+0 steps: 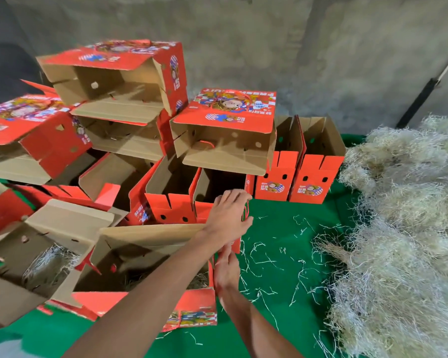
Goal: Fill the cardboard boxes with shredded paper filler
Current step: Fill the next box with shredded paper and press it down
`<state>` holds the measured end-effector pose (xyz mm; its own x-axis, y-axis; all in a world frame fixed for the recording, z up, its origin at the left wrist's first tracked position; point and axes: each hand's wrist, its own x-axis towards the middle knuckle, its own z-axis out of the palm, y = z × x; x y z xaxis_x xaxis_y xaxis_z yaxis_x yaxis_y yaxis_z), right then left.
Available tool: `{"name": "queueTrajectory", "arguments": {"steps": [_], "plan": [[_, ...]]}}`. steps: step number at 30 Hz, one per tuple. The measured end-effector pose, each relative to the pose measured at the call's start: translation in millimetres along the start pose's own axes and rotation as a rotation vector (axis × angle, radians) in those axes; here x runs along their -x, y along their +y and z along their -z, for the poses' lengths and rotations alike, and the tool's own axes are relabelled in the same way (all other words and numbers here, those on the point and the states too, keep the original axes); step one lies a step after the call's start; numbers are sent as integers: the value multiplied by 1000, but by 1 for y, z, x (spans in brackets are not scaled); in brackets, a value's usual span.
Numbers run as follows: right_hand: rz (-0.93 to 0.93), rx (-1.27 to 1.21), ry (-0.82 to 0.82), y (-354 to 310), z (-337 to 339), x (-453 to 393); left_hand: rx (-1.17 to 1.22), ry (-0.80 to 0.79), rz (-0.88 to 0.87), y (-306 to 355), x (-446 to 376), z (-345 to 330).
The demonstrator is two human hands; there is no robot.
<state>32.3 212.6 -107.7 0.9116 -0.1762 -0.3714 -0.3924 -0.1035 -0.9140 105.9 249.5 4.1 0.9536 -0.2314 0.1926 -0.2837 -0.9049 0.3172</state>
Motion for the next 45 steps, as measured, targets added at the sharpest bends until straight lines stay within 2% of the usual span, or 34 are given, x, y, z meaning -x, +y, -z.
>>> {"name": "queueTrajectory", "arguments": {"steps": [4,6,9,13,19,22,25,28,30,32,34,37,39,43,45], "plan": [[32,2,47,-3,14,-15,-60,-60,132,-5,-14,2],[32,-16,84,-9,27,-24,-145,-149,160,-8,-20,5],[55,1,63,-23,50,-37,-139,-270,189,-6,-24,4],[83,4,19,-43,85,-48,-96,-259,117,19,-29,0],[191,-71,232,-79,154,-58,-67,-321,40,85,-27,-16],[149,-48,239,-91,192,-69,-2,-451,-24,115,-16,-23],[91,30,162,-98,219,-78,110,-642,-82,132,-3,-33],[81,103,98,-97,232,-83,122,-838,-143,139,4,-38],[82,174,92,-93,235,-85,152,-883,-136,140,5,-34],[77,190,106,-89,235,-86,228,-782,-97,135,1,-27],[73,163,113,-86,235,-84,216,-605,-140,126,-6,-20],[80,167,118,-88,231,-79,-158,-240,-281,109,-19,-20],[90,194,104,-90,228,-76,-250,-106,-231,102,-26,-23],[117,275,121,-94,227,-72,-76,-219,211,102,-33,-28],[113,275,130,-94,228,-73,15,-240,316,102,-32,-32]]}}
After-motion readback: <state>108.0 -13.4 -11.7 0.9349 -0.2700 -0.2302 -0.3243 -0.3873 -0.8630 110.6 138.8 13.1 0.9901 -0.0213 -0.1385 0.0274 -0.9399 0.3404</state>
